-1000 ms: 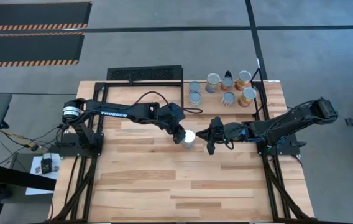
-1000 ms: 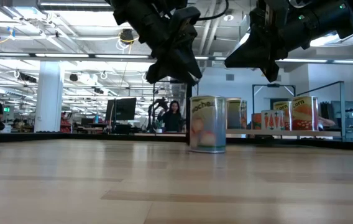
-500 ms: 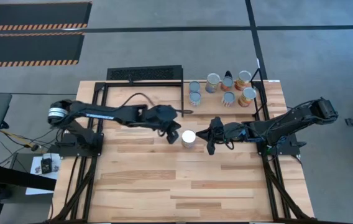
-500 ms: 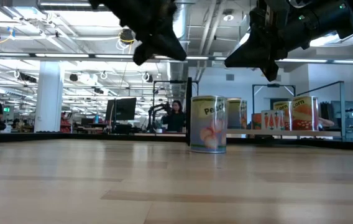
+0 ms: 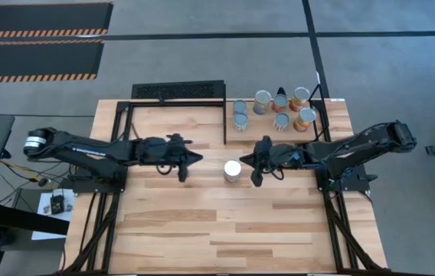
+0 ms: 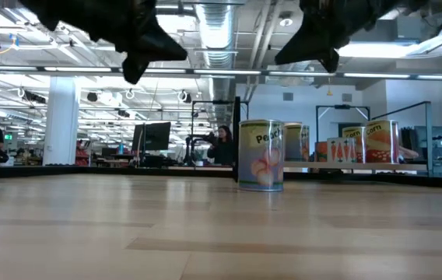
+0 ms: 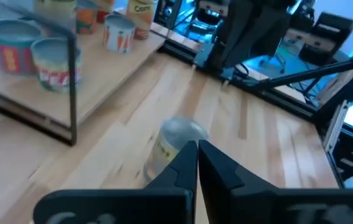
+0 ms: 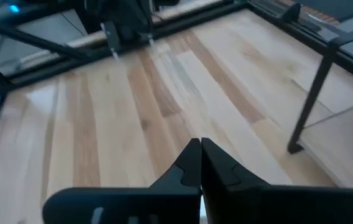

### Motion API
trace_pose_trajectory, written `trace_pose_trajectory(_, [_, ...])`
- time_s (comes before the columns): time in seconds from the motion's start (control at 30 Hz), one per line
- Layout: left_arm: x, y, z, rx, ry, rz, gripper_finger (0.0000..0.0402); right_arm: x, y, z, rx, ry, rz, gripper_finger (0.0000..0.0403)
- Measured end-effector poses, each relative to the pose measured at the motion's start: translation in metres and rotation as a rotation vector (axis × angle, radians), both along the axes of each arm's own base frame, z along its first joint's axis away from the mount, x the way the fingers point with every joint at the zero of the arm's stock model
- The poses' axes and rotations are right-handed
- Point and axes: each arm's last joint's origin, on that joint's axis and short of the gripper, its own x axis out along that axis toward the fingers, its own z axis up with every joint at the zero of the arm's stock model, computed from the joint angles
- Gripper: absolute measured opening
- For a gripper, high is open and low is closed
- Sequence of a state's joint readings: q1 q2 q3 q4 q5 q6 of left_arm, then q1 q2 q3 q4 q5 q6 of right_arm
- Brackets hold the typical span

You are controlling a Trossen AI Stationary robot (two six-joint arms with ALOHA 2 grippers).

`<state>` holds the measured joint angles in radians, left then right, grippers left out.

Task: Pick and place cans onto a shelf
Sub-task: Put the canned peaches on the shelf

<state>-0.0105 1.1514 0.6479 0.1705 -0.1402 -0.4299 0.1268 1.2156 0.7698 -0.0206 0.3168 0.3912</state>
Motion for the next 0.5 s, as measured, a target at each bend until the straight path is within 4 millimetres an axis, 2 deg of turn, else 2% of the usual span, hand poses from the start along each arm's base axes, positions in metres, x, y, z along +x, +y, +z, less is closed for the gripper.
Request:
trace_pose_trajectory(0.2, [-0.033,0.003,-0.015,-0.017,-0.031,0.023,0.0,0.003,0.001,0.013,-0.007,0.107,0.005,0.0017])
trace_pose_trajectory(0.27, [-0.041,0.003,-0.017,-0.019,-0.048,0.026,0.0,0.011,0.002,0.015,0.005,0.121,-0.002,0.0022])
trace_pose_trajectory(0.37, [-0.053,0.004,-0.018,-0.017,-0.079,0.037,0.0,0.015,0.003,0.012,0.026,0.213,-0.011,0.0038])
trace_pose_trajectory(0.5, [-0.065,0.006,-0.021,-0.012,-0.103,0.051,0.0,0.032,0.006,0.011,0.042,0.294,-0.015,0.0068])
